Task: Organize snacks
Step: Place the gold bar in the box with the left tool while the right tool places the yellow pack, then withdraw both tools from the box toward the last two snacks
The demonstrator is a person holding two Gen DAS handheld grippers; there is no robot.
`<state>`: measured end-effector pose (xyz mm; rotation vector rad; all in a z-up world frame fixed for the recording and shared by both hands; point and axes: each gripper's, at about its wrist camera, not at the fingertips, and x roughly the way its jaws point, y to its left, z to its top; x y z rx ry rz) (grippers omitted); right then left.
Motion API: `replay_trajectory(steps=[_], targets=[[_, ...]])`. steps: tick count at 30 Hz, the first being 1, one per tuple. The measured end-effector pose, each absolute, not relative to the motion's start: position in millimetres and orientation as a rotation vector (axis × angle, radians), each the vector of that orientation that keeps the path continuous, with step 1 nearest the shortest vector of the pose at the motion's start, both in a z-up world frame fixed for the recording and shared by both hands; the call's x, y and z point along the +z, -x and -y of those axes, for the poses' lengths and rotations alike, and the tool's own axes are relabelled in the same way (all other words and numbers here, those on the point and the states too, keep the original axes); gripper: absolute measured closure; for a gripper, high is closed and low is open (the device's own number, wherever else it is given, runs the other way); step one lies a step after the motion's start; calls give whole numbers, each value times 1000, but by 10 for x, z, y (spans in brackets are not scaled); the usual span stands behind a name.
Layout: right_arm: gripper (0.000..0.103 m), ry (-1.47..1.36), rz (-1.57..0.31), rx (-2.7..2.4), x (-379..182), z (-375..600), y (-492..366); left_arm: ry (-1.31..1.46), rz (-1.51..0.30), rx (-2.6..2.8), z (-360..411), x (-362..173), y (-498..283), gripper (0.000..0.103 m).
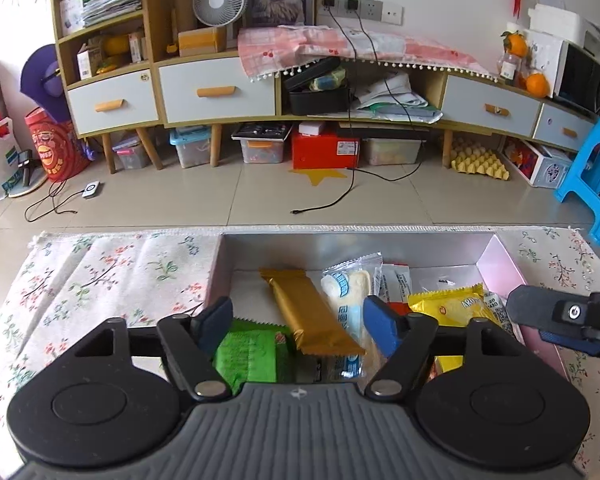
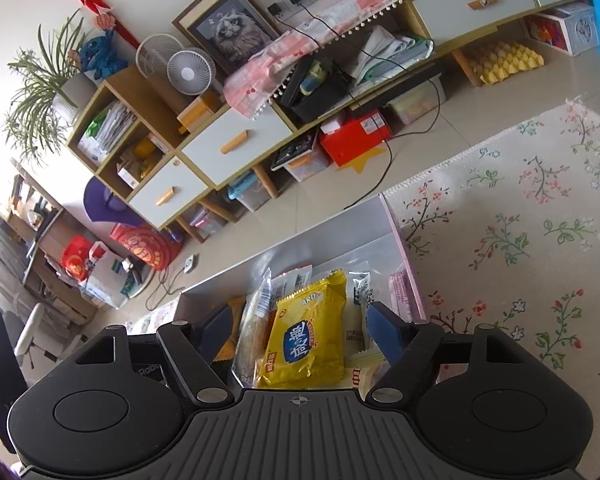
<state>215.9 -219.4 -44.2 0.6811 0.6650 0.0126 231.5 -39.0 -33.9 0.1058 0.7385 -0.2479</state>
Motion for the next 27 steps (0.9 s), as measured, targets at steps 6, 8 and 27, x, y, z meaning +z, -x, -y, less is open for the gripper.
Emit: replay_trajectory(steps=[6,8,27], targets=[[20,-627,-679,-3,-281,2136,-2020,-79,-731,-230,265,-231,-2087,23],[20,-612,-686,-16,-230,2115,-1954,-72,-737,-224,218,-203,-2013,19],[6,-399,-739,-32,129,1873,-1298,-44,-835,-160,-85,-256,-1408,1]])
